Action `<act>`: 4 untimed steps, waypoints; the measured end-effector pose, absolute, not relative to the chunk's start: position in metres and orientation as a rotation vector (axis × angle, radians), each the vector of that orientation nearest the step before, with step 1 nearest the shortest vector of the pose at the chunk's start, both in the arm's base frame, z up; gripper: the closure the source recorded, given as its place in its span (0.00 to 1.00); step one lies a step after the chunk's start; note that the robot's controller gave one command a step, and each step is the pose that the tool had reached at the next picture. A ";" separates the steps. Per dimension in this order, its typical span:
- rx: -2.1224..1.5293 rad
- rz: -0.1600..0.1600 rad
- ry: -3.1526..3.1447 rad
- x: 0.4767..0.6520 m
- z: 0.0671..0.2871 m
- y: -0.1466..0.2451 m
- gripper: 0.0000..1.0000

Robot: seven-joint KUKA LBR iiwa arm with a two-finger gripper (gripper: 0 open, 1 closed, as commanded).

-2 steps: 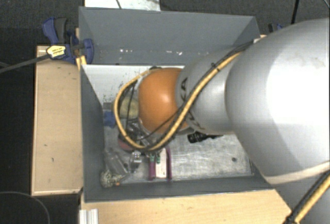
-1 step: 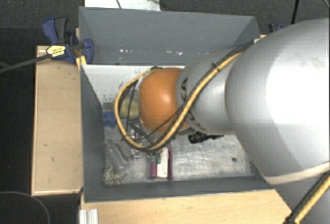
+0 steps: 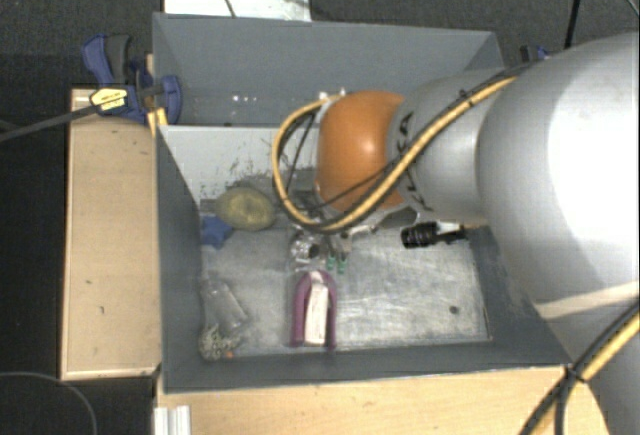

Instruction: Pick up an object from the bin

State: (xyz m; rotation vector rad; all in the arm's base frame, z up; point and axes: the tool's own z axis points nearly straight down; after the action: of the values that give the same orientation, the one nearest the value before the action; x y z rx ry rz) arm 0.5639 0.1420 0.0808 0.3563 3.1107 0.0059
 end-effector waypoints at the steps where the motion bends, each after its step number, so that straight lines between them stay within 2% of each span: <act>1: 0.357 0.004 3.117 0.561 0.078 0.143 0.00; 2: 0.492 0.000 3.101 0.514 0.071 0.043 0.00; 3: 0.472 0.000 3.102 0.536 0.073 -0.003 0.00; 4: 0.390 -0.005 3.118 0.501 0.076 -0.088 0.00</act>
Offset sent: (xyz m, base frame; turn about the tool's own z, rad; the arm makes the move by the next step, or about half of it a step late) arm 0.0000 0.0000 0.0000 0.0000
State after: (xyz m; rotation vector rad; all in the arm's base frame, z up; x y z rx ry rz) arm 0.5012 -0.0880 0.0761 0.3903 3.1181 -0.0051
